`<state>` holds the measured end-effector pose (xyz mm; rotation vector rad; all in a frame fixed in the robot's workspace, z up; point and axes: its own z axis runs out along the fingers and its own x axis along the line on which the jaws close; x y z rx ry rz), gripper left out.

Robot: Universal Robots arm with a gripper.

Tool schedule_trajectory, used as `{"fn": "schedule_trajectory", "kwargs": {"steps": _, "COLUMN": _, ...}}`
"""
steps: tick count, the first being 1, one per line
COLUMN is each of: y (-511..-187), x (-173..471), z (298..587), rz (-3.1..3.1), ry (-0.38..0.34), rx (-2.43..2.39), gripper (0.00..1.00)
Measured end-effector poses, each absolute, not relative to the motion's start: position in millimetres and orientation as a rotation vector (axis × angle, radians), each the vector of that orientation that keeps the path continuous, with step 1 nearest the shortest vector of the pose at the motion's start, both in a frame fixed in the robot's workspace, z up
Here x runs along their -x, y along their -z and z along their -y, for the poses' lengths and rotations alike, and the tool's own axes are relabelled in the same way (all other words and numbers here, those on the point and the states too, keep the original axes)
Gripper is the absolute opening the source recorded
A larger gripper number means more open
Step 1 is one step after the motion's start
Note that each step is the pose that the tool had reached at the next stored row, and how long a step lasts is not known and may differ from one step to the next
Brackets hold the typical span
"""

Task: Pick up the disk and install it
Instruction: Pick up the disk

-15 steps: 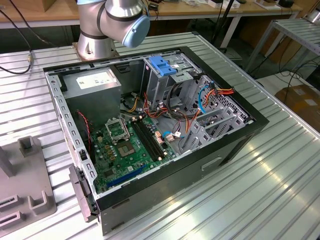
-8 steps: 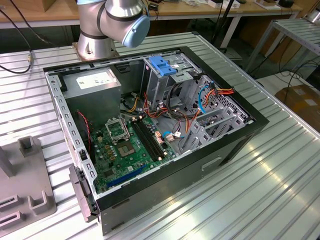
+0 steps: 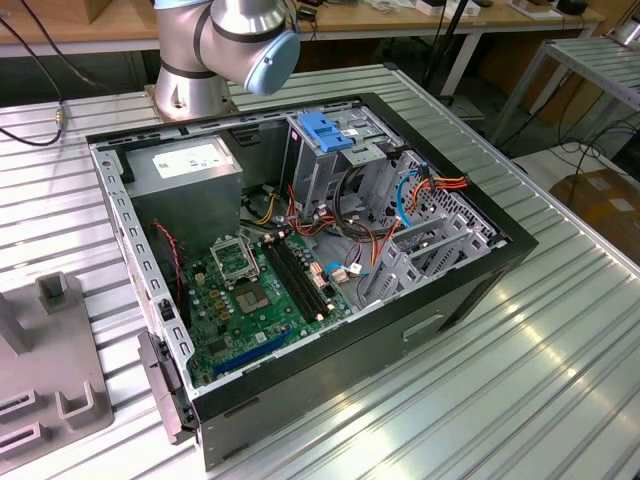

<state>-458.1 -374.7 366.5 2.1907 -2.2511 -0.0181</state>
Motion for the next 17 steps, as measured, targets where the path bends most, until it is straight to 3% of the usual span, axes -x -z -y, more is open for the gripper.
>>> {"fn": "schedule_trajectory", "kwargs": {"steps": 17, "y": -400, "x": 458, "z": 375, "rz": 2.251, "ry": 0.018, "rx": -2.191, "gripper": 0.37}}
